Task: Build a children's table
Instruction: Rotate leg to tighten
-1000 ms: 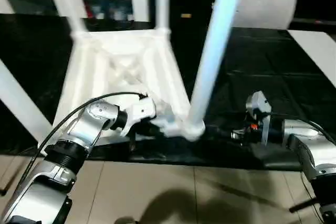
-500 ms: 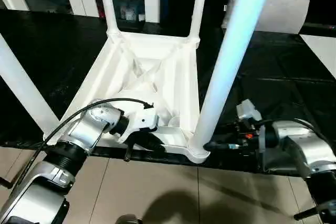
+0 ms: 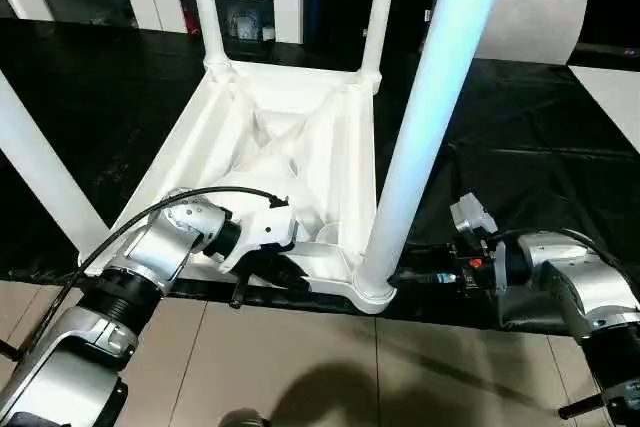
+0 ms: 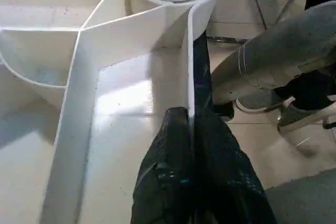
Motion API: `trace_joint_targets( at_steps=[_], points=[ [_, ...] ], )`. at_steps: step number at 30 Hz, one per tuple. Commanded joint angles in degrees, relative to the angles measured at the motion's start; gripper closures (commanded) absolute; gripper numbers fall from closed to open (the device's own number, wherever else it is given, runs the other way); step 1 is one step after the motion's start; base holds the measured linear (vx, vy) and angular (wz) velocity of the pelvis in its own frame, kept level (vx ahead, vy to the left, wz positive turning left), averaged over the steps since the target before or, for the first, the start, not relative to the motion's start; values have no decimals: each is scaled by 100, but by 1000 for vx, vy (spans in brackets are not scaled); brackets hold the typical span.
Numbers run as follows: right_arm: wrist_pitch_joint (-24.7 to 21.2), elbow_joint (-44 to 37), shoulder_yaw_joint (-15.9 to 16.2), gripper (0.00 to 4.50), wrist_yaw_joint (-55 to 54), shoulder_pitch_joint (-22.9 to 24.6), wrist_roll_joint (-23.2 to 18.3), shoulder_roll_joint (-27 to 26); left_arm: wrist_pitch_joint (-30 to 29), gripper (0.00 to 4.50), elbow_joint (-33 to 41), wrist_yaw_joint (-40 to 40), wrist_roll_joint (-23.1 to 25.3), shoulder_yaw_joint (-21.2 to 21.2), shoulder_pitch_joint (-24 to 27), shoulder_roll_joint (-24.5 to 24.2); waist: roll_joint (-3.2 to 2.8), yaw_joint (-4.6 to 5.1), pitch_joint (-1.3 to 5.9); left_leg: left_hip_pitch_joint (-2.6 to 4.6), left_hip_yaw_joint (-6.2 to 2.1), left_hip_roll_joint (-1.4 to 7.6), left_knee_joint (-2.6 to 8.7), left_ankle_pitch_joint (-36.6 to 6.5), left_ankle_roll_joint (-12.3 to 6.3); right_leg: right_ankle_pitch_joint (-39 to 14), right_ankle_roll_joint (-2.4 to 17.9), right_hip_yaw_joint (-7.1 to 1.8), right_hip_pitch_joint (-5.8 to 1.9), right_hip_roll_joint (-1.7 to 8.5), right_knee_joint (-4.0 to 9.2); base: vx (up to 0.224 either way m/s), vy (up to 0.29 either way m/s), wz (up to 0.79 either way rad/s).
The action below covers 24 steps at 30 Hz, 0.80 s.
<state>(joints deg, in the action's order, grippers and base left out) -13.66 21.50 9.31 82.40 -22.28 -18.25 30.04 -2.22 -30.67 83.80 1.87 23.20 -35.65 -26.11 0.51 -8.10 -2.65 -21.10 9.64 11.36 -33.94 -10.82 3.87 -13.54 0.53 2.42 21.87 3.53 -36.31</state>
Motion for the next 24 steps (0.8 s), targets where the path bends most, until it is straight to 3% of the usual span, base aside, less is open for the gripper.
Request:
trace_joint_targets(
  at_steps=[1, 3, 6, 8, 17, 21, 24],
  points=[
    [-65, -12, 49, 312, -153, -68, -41, -194, 41, 450, 158, 291, -106, 240, 51, 220, 25, 23, 366, 62, -9, 205, 327, -370, -423, 538, 1540, -213, -271, 432, 325, 0, 0, 0],
    [-192, -4, 10, 274, -155, -85, -109, -214, 45, 450, 151, 282, -99, 240, 51, 219, 29, 26, 361, 60, -7, 202, 330, -415, -409, 484, 1541, -212, -273, 426, 335, 0, 0, 0],
    [-272, -71, -8, 262, -122, -71, -169, -214, 21, 450, 164, 239, -113, 217, 65, 228, 29, 27, 365, 64, -7, 207, 330, -427, -370, 447, 1536, -213, -273, 428, 333, 0, 0, 0],
    [-259, -69, -19, 230, -129, -75, -169, -224, 1, 450, 179, 221, -127, 203, 72, 237, 28, 25, 366, 68, -6, 208, 331, -440, -362, 452, 1535, -212, -269, 428, 332, 0, 0, 0],
    [-150, 10, -15, 148, -173, -137, -77, -350, -5, 450, 181, 189, -105, 188, 90, 257, 20, 7, 375, 78, -3, 220, 325, -373, -380, 609, 1585, -212, -256, 433, 313, 0, 0, 0],
    [106, 85, 36, 118, -366, -129, 124, -415, 1, 450, 178, 185, -97, 182, 87, 259, 21, 1, 367, 74, -5, 211, 333, -429, -339, 514, 1538, -213, -260, 432, 323, 0, 0, 0],
    [11, 124, 24, 156, -318, -139, 98, -404, 8, 450, 154, 193, -85, 178, 77, 257, 9, 3, 368, 76, -8, 210, 338, -485, -301, 467, 1527, -212, -265, 433, 328, 0, 0, 0]
  ],
)
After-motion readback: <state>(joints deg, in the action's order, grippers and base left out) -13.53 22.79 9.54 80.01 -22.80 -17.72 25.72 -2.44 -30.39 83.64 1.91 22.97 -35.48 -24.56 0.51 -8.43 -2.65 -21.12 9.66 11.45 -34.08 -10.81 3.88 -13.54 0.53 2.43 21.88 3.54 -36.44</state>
